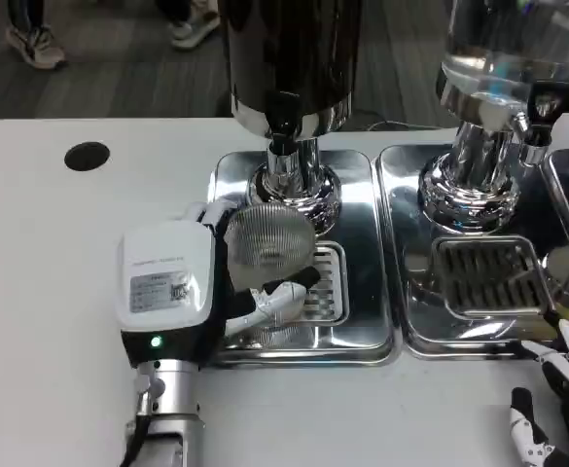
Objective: Grasp the cup under the faucet to collect the drink, then remove the cup.
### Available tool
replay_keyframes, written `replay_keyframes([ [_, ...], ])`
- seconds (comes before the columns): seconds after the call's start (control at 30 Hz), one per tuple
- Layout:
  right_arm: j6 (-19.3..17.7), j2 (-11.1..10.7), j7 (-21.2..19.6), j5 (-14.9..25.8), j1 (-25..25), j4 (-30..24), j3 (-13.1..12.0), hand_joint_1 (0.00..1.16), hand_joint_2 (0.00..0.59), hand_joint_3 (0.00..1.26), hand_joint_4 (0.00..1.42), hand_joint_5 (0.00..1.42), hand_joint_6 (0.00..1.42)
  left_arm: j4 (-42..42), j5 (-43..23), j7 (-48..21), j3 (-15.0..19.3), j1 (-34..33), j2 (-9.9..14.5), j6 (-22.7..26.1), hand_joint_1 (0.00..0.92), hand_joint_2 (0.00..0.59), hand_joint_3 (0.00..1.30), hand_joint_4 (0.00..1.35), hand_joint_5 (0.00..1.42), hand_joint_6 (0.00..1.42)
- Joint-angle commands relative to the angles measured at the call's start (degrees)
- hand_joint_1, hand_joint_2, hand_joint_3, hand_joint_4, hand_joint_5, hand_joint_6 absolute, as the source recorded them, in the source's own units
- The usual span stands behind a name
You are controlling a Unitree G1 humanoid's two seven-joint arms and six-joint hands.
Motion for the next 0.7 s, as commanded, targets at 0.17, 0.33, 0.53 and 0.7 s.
replay_keyframes([
  [0.17,-1.30,0.36,-0.64,1.13,0.00,1.27,-0.38,0.37,0.525,0.31,0.04,0.06,0.13,0.54,0.89,-3.96,-0.99,-1.94,-1.04,1.92,0.068,0.084,0.33,0.25,0.65,0.83],
  [0.33,-1.78,0.22,-0.75,1.67,0.16,1.62,-0.65,0.37,0.525,0.31,0.04,0.06,0.14,1.68,0.98,-4.68,-1.75,-2.91,-1.75,2.49,0.068,0.083,0.31,0.21,0.64,0.81],
  [0.53,-1.82,0.12,-0.42,1.96,0.33,1.42,-0.72,0.37,0.525,0.31,0.04,0.07,0.14,2.43,0.82,-4.53,-2.16,-3.85,-2.07,2.92,0.068,0.082,0.29,0.18,0.64,0.79],
  [0.7,-1.71,0.06,-0.14,2.26,0.50,1.04,-0.85,0.37,0.525,0.31,0.04,0.08,0.15,2.52,0.85,-4.22,-2.25,-4.04,-1.81,3.33,0.068,0.082,0.27,0.14,0.62,0.76],
])
